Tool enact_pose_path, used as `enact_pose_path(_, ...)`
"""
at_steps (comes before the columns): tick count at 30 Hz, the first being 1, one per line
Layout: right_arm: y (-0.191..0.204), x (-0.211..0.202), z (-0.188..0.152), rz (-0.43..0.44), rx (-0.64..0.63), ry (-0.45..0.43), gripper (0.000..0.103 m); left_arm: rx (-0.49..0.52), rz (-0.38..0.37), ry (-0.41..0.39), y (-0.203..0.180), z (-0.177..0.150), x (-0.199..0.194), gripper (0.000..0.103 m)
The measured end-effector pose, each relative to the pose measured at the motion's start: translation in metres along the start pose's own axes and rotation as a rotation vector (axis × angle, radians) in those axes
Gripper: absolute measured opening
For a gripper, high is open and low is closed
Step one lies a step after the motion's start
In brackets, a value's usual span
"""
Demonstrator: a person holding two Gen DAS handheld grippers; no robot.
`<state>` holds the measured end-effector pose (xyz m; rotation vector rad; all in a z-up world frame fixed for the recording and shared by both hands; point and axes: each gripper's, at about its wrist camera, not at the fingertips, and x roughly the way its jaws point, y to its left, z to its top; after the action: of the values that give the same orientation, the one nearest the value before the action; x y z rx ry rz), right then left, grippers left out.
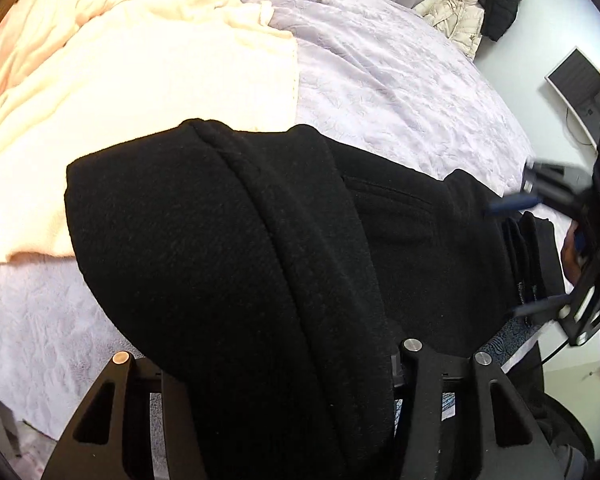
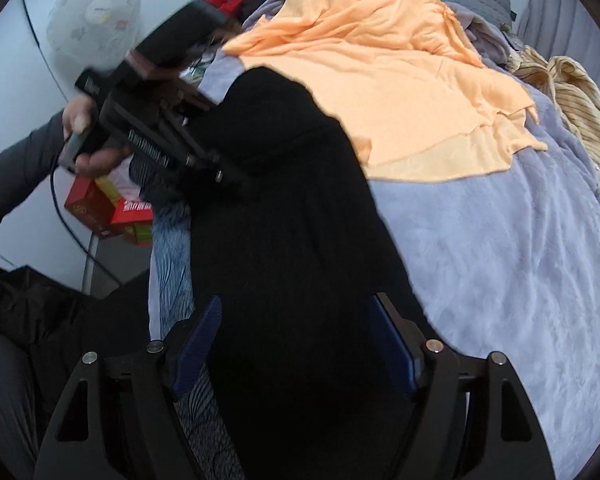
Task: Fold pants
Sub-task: 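Lift the pants with both grippers and fold them over onto themselves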
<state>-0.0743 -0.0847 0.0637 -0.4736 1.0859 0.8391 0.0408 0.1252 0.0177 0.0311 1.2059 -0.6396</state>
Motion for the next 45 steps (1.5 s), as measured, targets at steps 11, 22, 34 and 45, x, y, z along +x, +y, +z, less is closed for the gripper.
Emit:
enact_pose_path(11,0.014,0.033,-0.025,-0.124,0.134,0.110,0.092,0.094,0.031,-0.166,-0.077,0.010,-0.048,0.051)
enact_pose_path(22,0.023,0.037,-0.058,-0.171,0.138,0.147,0.103,0.108,0.081,-0.192,-0.125,0.040,-0.057,0.049)
enact_pose_path(34,0.035,-0.099,-0.189,-0.335,0.439,-0.146,0.103,0.252,0.127,-0.133,-0.258,0.049,-0.023,0.046)
enact_pose_path(45,0.031,-0.122,-0.257,-0.377,0.572,-0.253,0.103,0.379,0.196,0.017,-0.405,0.048,0.051,0.046)
